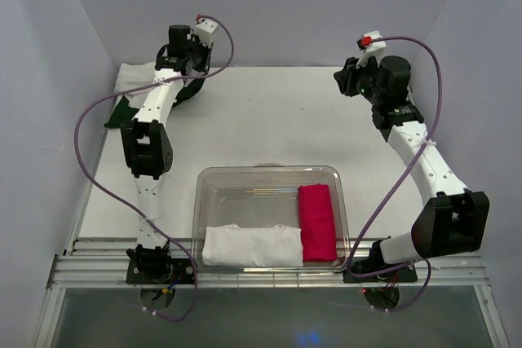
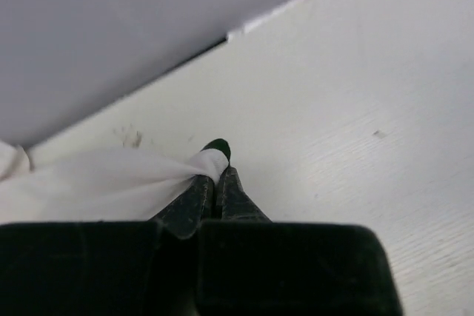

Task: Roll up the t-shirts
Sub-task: Pick up the T-shirt at the corner of the board, then place the T-shirt at the center of the board.

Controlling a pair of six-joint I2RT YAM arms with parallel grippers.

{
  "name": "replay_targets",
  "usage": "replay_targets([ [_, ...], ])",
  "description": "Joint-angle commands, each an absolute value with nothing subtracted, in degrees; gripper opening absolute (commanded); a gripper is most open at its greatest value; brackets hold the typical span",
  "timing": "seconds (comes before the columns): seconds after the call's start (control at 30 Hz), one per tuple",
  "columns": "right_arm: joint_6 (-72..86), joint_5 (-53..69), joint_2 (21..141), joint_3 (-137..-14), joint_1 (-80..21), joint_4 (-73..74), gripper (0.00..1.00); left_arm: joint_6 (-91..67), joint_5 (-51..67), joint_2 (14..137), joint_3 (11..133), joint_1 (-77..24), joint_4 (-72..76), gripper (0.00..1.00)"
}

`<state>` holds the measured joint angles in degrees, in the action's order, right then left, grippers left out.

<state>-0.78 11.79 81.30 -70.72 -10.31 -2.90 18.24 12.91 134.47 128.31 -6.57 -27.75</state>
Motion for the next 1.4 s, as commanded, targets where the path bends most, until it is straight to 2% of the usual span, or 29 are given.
replay_targets([
  [0.0,-0.4,13.8,79.8,-76.4,-10.6,-3.3,0.31,17.8,20.4,122.0,130.8,-13.3,-18.2,0.0],
  [0.2,-0.4,14.1,77.5,-78.7,-10.6,-4.7,0.29,10.4,27.8,115.9,132.9,-17.8,-7.7,0.0],
  [0.33,-0.4,14.9,75.8,-78.9,-10.6,-7.3,0.29,23.8,19.9,115.0,132.0,-25.7,-0.7,0.0],
  [0.47,1.1,12.8,74.4,-79.3,-10.4,-7.4,0.27,17.3,21.6,120.7,141.9,-28.2,2.8,0.0],
  [0.57,3.2,10.3,72.5,-78.2,-8.9,-7.5,0.23,14.0,20.4,122.0,138.9,-28.4,5.2,0.0],
  [0.73,3.7,11.3,73.5,-77.0,-6.5,-5.1,0.2,9.0,16.9,123.6,132.4,-25.8,-0.3,0.0],
  [0.87,7.6,16.3,75.7,-77.1,-2.6,-2.9,0.21,2.5,16.2,125.0,128.6,-19.3,-11.5,0.0],
  [1.03,6.3,17.4,81.1,-75.8,-2.0,4.1,0.24,0.5,21.3,124.3,114.6,-12.9,-16.6,0.0],
  [1.2,5.8,18.2,90.4,-75.4,-2.3,11.9,0.28,0.7,22.3,127.2,108.9,-5.8,-18.7,0.0],
  [1.37,-3.0,16.4,95.5,-76.3,-8.6,15.3,0.48,4.4,24.0,127.4,105.9,-3.1,-20.9,0.0],
])
